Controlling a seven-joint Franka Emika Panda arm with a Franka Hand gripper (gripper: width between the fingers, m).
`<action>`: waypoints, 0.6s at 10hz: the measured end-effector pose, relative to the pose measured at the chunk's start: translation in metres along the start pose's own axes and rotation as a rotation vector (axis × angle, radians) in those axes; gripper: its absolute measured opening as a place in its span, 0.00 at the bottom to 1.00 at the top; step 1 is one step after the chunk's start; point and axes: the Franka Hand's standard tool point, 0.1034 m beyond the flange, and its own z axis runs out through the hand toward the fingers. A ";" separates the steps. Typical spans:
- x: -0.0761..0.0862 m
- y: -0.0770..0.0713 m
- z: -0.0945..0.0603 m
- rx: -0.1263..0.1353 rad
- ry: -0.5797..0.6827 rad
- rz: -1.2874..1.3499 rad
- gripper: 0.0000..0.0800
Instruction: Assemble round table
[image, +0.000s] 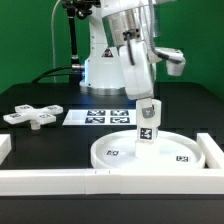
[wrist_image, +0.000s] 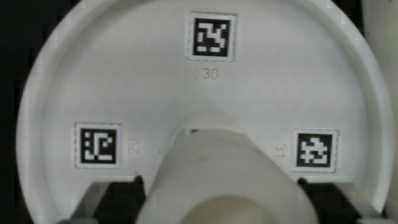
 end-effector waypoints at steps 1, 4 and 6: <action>-0.002 -0.001 0.000 0.012 -0.021 0.110 0.51; -0.004 0.000 0.001 0.013 -0.039 0.183 0.73; -0.011 0.001 -0.003 -0.060 -0.034 0.017 0.80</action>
Offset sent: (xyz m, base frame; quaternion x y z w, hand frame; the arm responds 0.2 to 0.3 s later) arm 0.0000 0.0000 0.0000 0.0000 0.0000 0.0650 0.9979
